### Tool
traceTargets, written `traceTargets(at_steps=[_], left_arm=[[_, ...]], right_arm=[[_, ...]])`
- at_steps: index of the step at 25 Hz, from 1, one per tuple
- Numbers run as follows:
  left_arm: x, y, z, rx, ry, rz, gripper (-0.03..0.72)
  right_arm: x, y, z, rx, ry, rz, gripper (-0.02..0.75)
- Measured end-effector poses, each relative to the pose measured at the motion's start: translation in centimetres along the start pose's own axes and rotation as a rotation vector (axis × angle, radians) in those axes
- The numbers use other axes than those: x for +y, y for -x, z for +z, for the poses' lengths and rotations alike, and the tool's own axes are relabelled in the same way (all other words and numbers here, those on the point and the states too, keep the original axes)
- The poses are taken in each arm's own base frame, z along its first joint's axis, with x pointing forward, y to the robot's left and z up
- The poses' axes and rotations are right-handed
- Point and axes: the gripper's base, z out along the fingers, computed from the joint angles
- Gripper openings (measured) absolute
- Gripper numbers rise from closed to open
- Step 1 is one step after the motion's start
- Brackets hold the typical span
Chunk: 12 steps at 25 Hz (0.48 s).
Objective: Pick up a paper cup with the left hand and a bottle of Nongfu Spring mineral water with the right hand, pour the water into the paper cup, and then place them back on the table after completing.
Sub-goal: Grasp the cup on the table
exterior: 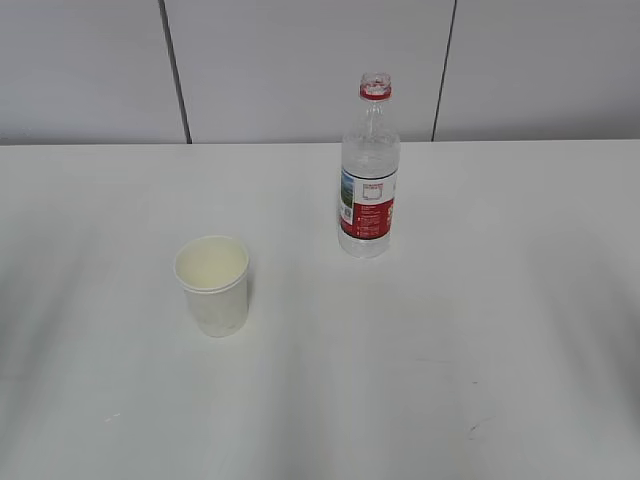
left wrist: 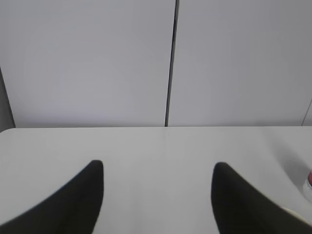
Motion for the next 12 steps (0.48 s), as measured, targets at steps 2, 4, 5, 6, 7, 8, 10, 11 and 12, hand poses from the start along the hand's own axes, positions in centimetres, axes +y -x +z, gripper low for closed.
traceTargets(at_steps=[2,4,5,6,7,8,10,11,12], left_arm=[[0.0,0.0,0.0,0.000,0.000,0.000,0.434],[0.0,0.0,0.0,0.000,0.000,0.000,0.433],[0.0,0.0,0.0,0.000,0.000,0.000,0.431],[0.0,0.0,0.0,0.000,0.000,0.000,0.430],[0.0,0.0,0.0,0.000,0.000,0.000,0.430],[0.0,0.0,0.0,0.000,0.000,0.000,0.429],[0.0,0.0,0.0,0.000,0.000,0.000,0.428],[0.0,0.0,0.0,0.000,0.000,0.000,0.428],[0.0,0.0,0.0,0.000,0.000,0.000,0.428]], right_arm=[[0.0,-0.4,0.3,-0.013,-0.003,-0.010,0.587],[0.1,-0.9,0.7,-0.036,-0.003,-0.013,0.587],[0.1,-0.9,1.0,-0.056,-0.003,-0.012,0.587],[0.1,-1.0,1.2,-0.066,-0.002,-0.011,0.587],[0.1,-1.1,1.5,-0.073,-0.001,-0.016,0.587],[0.2,-1.0,1.7,-0.076,0.000,-0.021,0.587],[0.2,-1.2,2.1,-0.068,0.005,-0.037,0.587],[0.3,-1.3,2.3,-0.062,0.008,-0.038,0.587],[0.3,-1.3,2.3,-0.060,0.014,-0.045,0.587]])
